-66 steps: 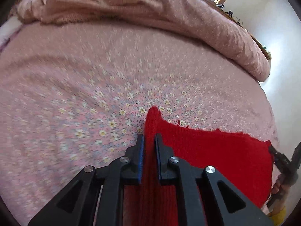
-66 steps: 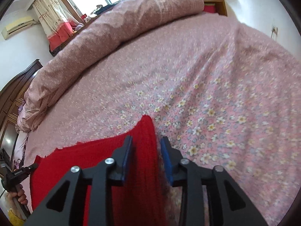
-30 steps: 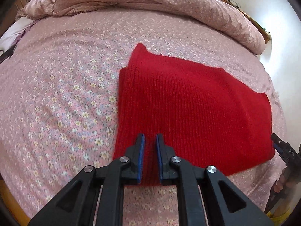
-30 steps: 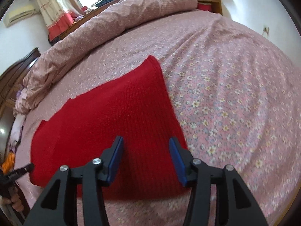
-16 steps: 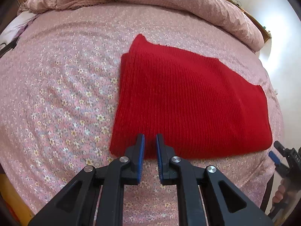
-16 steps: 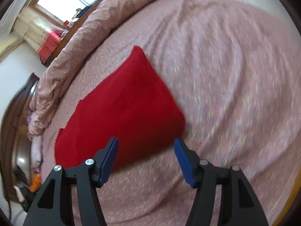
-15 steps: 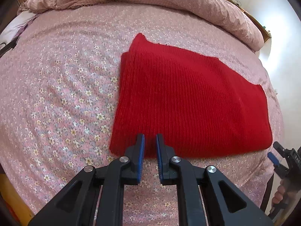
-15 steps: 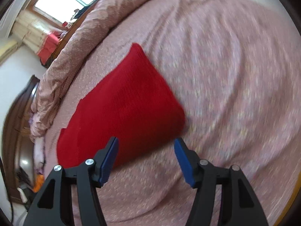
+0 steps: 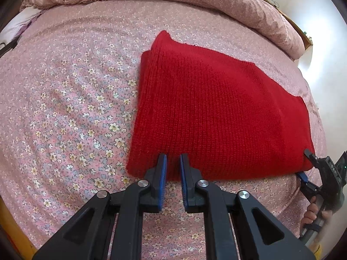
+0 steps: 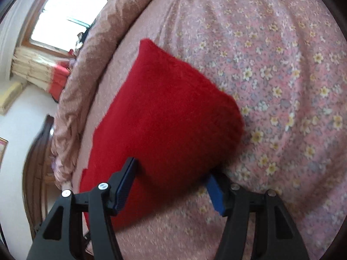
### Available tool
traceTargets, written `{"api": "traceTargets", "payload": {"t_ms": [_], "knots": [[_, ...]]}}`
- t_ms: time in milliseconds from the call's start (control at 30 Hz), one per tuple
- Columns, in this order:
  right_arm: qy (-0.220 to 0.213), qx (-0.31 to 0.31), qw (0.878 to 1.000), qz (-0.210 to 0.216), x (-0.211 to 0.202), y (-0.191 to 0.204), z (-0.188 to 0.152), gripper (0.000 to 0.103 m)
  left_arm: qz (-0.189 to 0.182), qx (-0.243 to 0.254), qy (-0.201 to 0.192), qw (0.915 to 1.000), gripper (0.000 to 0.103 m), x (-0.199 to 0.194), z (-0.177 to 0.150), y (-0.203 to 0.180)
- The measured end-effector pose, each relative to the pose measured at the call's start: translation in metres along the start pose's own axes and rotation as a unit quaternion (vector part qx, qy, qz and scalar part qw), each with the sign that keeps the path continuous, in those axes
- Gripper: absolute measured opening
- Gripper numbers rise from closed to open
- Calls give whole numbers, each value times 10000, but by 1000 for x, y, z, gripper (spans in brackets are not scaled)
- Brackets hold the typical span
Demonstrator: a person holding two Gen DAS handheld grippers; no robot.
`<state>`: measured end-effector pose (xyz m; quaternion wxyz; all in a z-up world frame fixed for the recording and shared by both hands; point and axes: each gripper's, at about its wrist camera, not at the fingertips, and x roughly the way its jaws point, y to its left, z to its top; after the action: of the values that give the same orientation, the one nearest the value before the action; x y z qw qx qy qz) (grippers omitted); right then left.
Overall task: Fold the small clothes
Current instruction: 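Open both grippers and release the folded hem onto the cardigan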
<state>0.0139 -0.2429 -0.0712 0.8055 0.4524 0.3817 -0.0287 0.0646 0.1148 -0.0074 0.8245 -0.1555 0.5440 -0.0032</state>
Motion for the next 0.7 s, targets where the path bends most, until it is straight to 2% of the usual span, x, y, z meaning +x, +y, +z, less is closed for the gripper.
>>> {"api": "traceTargets", "payload": {"t_ms": [367, 433, 533, 700], "knots": [[-407, 264, 9982, 356, 8, -1, 7, 64, 73, 42, 33, 10000, 6, 4, 1, -3], [-507, 150, 9983, 241, 8, 2, 5, 49, 53, 13, 34, 10000, 6, 4, 1, -2], [-579, -94, 9982, 146, 7, 7, 5, 33, 54, 4, 34, 10000, 6, 2, 1, -2], [-767, -802, 9938, -88, -1, 41, 4, 27, 57, -26, 2, 10000, 6, -4, 2, -2]]}}
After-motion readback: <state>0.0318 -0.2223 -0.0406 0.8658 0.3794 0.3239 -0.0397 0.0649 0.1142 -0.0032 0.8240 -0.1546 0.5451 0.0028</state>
